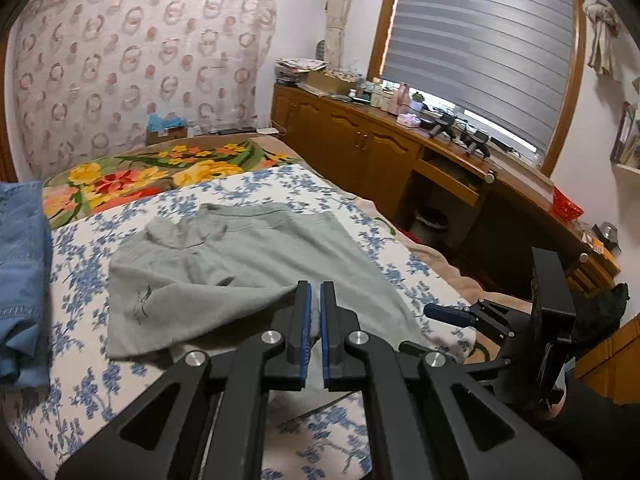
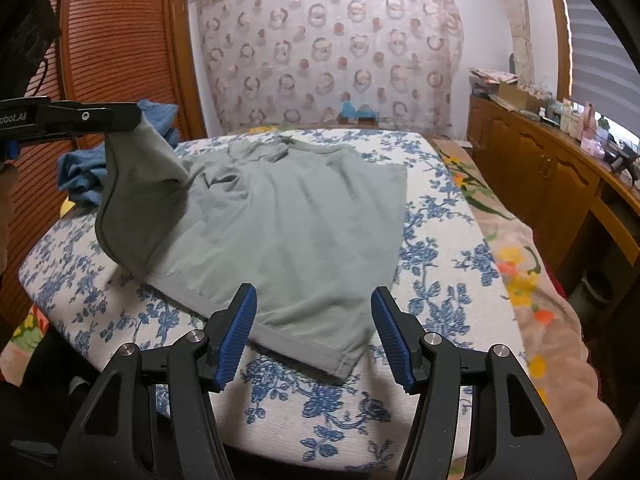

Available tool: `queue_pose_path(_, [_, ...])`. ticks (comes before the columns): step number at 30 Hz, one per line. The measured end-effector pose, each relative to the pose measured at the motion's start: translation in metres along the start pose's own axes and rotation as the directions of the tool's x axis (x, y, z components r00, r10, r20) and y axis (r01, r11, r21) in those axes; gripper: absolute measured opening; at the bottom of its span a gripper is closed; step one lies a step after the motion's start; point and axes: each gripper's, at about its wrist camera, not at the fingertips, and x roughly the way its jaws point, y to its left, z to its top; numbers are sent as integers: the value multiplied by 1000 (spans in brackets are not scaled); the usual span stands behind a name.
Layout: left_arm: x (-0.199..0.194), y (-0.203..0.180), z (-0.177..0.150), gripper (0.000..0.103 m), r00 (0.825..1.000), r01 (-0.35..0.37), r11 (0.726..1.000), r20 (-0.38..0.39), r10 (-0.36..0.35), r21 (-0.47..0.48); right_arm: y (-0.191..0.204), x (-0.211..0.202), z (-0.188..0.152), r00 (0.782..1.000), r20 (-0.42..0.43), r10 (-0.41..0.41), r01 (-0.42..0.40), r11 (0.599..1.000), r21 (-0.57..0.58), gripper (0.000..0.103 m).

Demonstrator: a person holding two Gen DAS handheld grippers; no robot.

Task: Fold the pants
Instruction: 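Grasp one side of the shirt with the left tool and fold it inward, then move the right tool to the other shirt side and close on it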

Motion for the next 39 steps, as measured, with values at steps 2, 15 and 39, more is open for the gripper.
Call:
queue_pose_path(2, [3, -5, 3, 0, 1000, 6, 1000, -7, -6, 9, -3, -3, 0, 1000, 4, -2, 2, 1000, 4, 61])
queue_pose_path(15, [-11, 25, -21, 36, 996, -89, 994, -21, 88, -56, -9, -5, -2, 1000, 5, -1, 1, 1000, 22, 61])
queue_pose_path(39, [-1, 89, -98, 61, 965, -222, 964, -175, 196, -146, 45, 11, 20, 996, -22, 91, -93, 991, -101, 42])
